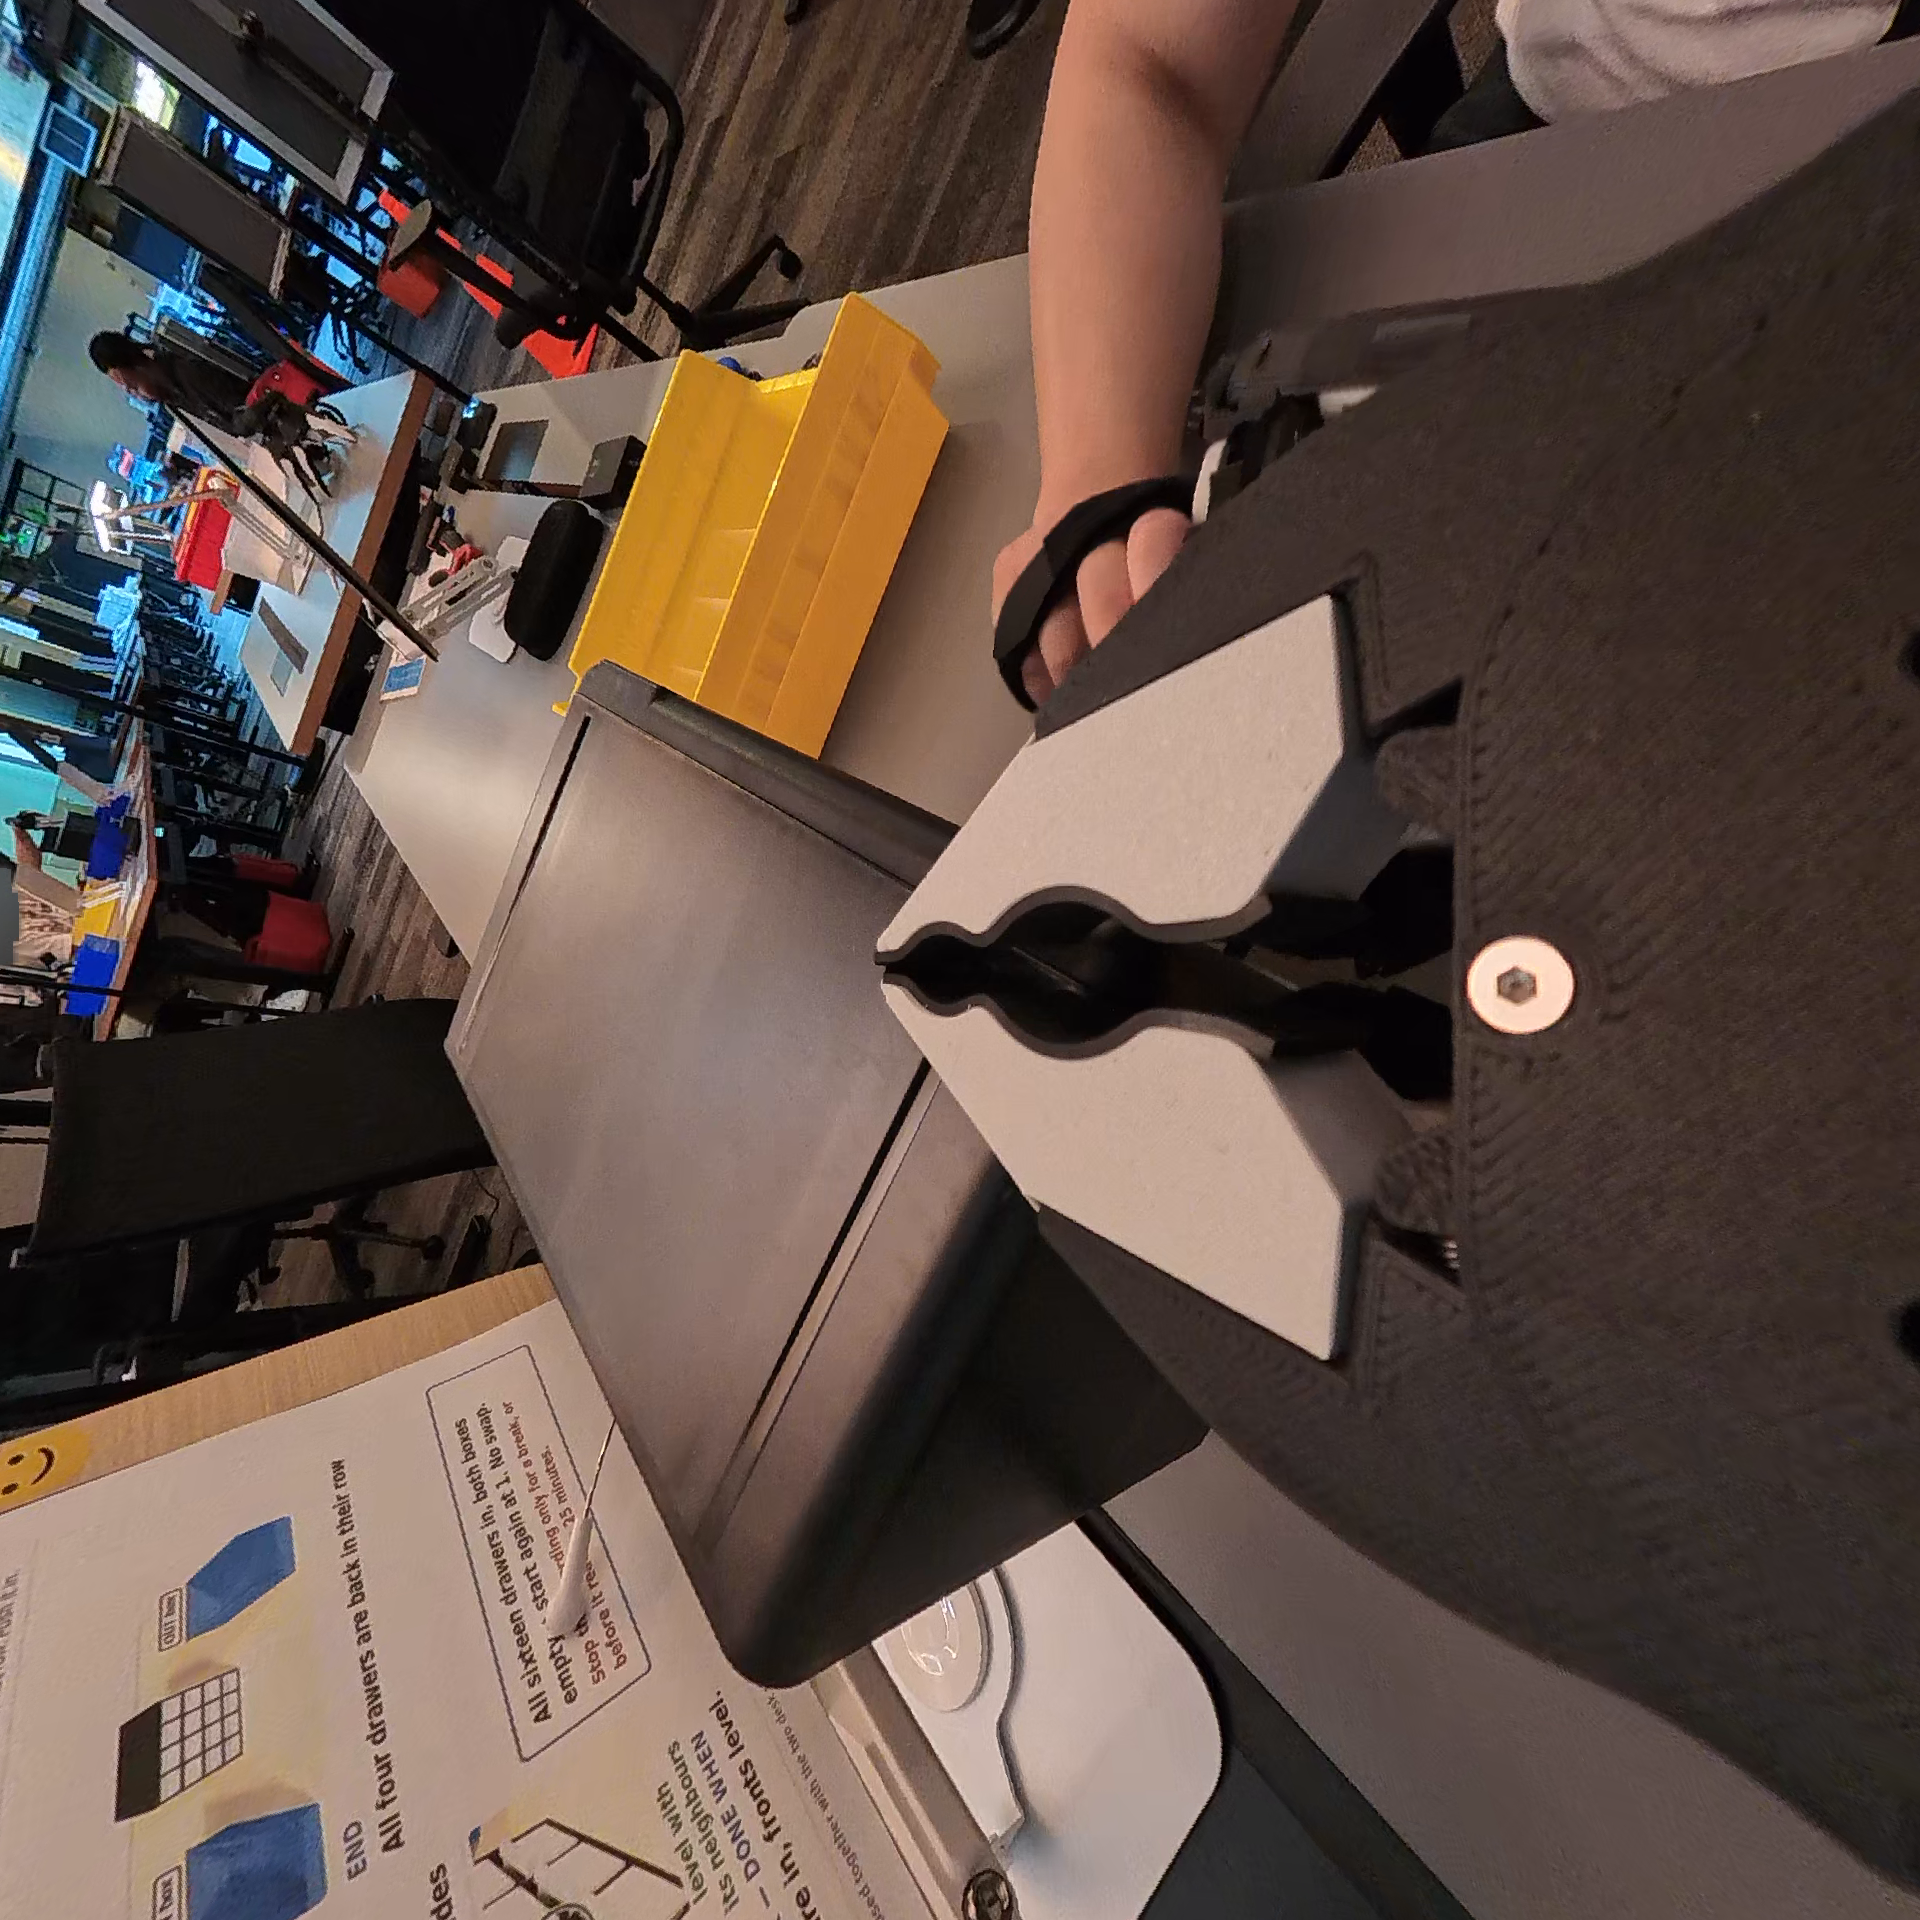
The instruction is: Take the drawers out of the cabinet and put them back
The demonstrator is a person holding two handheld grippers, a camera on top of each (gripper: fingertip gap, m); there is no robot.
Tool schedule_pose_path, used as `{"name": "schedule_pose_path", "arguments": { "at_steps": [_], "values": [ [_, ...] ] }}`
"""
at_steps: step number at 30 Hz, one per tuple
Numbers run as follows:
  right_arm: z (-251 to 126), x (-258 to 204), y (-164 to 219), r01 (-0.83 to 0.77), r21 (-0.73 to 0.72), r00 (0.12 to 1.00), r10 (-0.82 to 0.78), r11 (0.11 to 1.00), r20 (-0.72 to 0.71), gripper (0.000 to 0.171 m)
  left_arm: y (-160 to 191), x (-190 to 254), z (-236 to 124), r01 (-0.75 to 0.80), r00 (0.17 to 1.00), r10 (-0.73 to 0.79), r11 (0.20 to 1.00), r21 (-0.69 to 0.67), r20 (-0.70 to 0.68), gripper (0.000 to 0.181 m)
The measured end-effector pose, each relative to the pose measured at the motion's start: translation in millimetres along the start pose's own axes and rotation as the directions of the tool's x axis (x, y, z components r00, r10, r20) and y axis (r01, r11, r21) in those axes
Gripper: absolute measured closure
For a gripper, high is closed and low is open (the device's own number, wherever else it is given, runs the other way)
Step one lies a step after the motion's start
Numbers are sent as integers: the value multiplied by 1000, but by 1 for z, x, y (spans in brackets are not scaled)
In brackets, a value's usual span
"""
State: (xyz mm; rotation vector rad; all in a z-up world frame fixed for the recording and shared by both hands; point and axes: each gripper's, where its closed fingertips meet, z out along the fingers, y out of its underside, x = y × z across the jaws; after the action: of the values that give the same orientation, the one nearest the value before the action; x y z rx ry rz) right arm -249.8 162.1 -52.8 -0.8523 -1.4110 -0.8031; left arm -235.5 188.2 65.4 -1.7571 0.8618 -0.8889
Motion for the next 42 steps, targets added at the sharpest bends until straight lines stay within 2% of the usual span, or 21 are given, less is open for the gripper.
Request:
{"name": "schedule_pose_path", "arguments": {
  "at_steps": [4, 7, 9, 11, 13, 16, 18, 19, 21, 24, 26, 30, 33, 35, 37, 39, 42],
  "values": [
    [-30, -2, -17, -14, 46, 997, 11, 999, 83, 163, 0, 0, 0, 1, 1000, -1, 1000, 2, -2, 181],
    [-44, -11, -23, -91, 64, 965, 73, 994, 252, 164, 0, 0, 0, 2, 1000, -2, 1000, 2, -3, 181],
    [-44, -11, -25, -203, 35, 911, 176, 979, 372, 145, 0, 0, 0, 2, 1000, -2, 1000, 2, -2, 181],
    [-39, 0, -28, -298, 21, 863, 260, 954, 433, 139, 0, 0, 0, 0, 1000, 0, 1000, 2, 0, 181],
    [-34, 0, -30, -346, -18, 792, 303, 938, 530, 139, 0, 0, 0, 0, 1000, 0, 1000, 2, 0, 181],
    [-23, -17, -16, -316, -176, 685, 353, 932, 637, 140, 0, 0, 0, 1, 1000, -1, 1000, 2, -1, 181],
    [-21, -25, -14, -322, -219, 632, 381, 921, 674, 154, 0, 0, 0, 1, 1000, -1, 1000, 2, -2, 181],
    [-22, -25, -14, -335, -226, 608, 393, 915, 690, 154, 0, 0, 0, 1, 1000, -1, 1000, 2, -3, 181],
    [-32, -28, -17, -361, -274, 509, 434, 892, 743, 154, 0, 0, 0, 1, 1000, -1, 1000, 2, -3, 181],
    [-66, -33, -37, -418, -348, 248, 473, 839, 845, 158, 0, 0, 0, 1, 1000, -1, 1000, 2, -3, 181],
    [-86, -32, -47, -422, -391, 119, 478, 818, 870, 159, 0, 0, 0, 0, 1000, 0, 1000, 2, -3, 181],
    [-108, -28, -57, -415, -420, 44, 479, 807, 877, 159, 0, 0, 0, -2, 1000, 2, 1000, 1, 0, 181],
    [-139, -27, -74, -427, -441, -103, 442, 789, 891, 160, 0, 0, 0, -1, 1000, 1, 1000, 1, 0, 181],
    [-155, -32, -84, -427, -474, -168, 448, 770, 878, 160, 0, 0, 0, -2, 1000, 2, 1000, 1, -1, 181],
    [-161, -35, -86, -449, -522, -146, 517, 725, 843, 159, 0, 0, 0, -2, 1000, 2, 1000, 3, -3, 181],
    [-172, -22, -70, -485, -551, -93, 586, 679, 805, 159, 0, 0, 0, 1, 1000, -1, 1000, 3, -6, 181],
    [-182, 50, 4, -628, -582, 90, 791, 517, 605, 159, 0, 0, 0, -3, 1000, 3, 1000, 1, 1, 181]
  ]
}}
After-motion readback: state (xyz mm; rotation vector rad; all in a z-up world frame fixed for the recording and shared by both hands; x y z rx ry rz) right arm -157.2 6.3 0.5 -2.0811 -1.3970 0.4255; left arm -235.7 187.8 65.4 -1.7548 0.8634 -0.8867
